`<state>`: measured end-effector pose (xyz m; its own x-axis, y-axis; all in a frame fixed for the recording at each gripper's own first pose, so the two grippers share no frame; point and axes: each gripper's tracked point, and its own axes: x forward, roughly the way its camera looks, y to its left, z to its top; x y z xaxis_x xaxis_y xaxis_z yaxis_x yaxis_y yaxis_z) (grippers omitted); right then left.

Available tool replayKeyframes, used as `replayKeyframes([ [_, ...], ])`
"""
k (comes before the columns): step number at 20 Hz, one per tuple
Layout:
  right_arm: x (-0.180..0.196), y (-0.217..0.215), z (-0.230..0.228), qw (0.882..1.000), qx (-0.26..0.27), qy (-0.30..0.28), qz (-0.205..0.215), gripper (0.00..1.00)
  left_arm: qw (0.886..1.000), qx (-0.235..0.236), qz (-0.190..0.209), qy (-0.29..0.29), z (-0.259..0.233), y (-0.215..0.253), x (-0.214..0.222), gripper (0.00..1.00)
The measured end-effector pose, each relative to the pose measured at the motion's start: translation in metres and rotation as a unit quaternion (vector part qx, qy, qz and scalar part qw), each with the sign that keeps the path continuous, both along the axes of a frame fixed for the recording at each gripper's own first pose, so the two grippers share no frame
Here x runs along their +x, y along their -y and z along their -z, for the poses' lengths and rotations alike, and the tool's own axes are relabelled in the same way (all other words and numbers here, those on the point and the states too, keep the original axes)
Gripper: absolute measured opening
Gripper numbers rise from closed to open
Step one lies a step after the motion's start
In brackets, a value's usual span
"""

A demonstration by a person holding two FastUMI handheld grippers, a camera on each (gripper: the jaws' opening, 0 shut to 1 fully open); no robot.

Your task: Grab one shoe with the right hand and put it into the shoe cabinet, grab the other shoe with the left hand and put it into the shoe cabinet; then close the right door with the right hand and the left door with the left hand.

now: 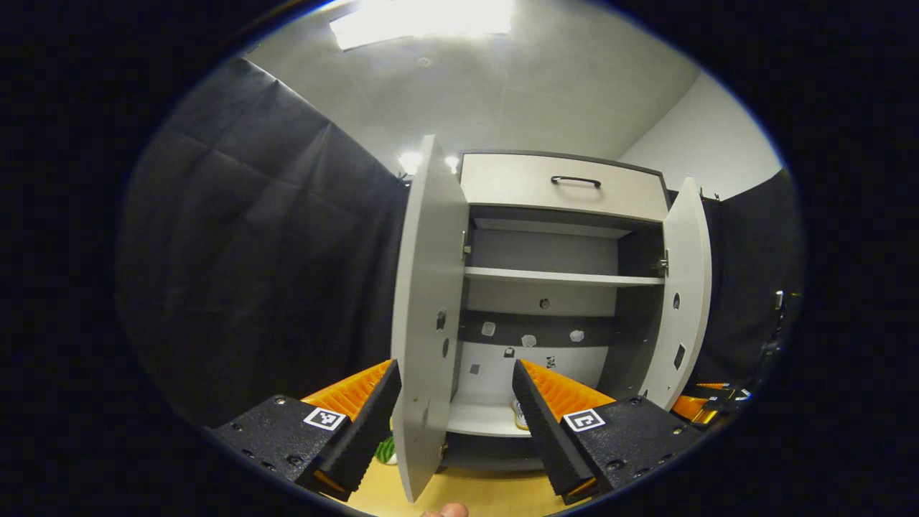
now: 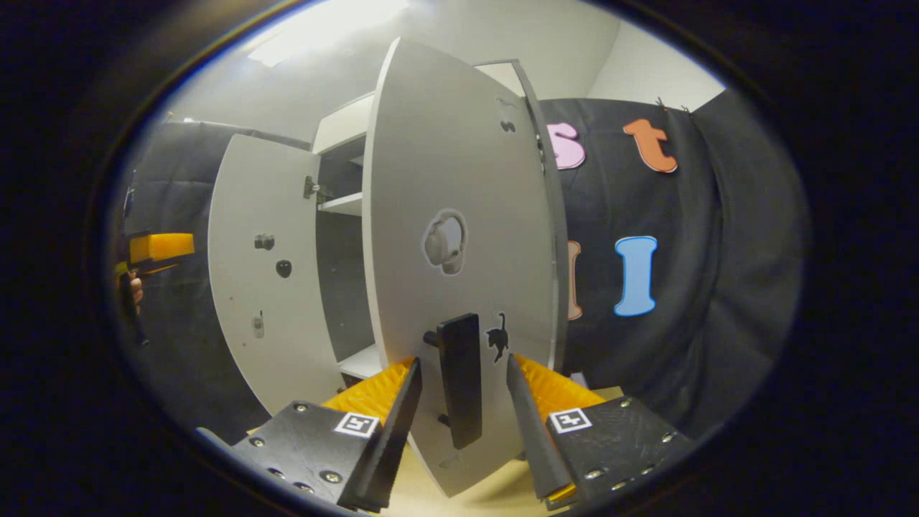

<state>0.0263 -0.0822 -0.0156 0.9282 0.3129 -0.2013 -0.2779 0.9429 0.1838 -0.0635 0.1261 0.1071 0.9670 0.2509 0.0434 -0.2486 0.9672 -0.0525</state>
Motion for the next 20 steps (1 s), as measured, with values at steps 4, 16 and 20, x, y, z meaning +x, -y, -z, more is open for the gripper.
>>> replayKeyframes([
  [4, 0.015, -0.033, 0.002, 1.0, 0.012, -0.008, -0.018, 0.72, 0.999, 0.004, -0.043, -0.003, 0.006, -0.035, -0.013, 0.94],
  [16, 0.026, -0.057, -0.005, 1.0, 0.013, -0.003, -0.007, 0.67, 0.993, -0.066, -0.068, -0.075, 0.086, -0.106, 0.001, 0.95],
  [20, 0.029, -0.048, -0.005, 1.0, 0.004, -0.002, 0.01, 0.72, 0.99, -0.08, -0.061, -0.1, 0.111, -0.118, 0.014, 0.95],
])
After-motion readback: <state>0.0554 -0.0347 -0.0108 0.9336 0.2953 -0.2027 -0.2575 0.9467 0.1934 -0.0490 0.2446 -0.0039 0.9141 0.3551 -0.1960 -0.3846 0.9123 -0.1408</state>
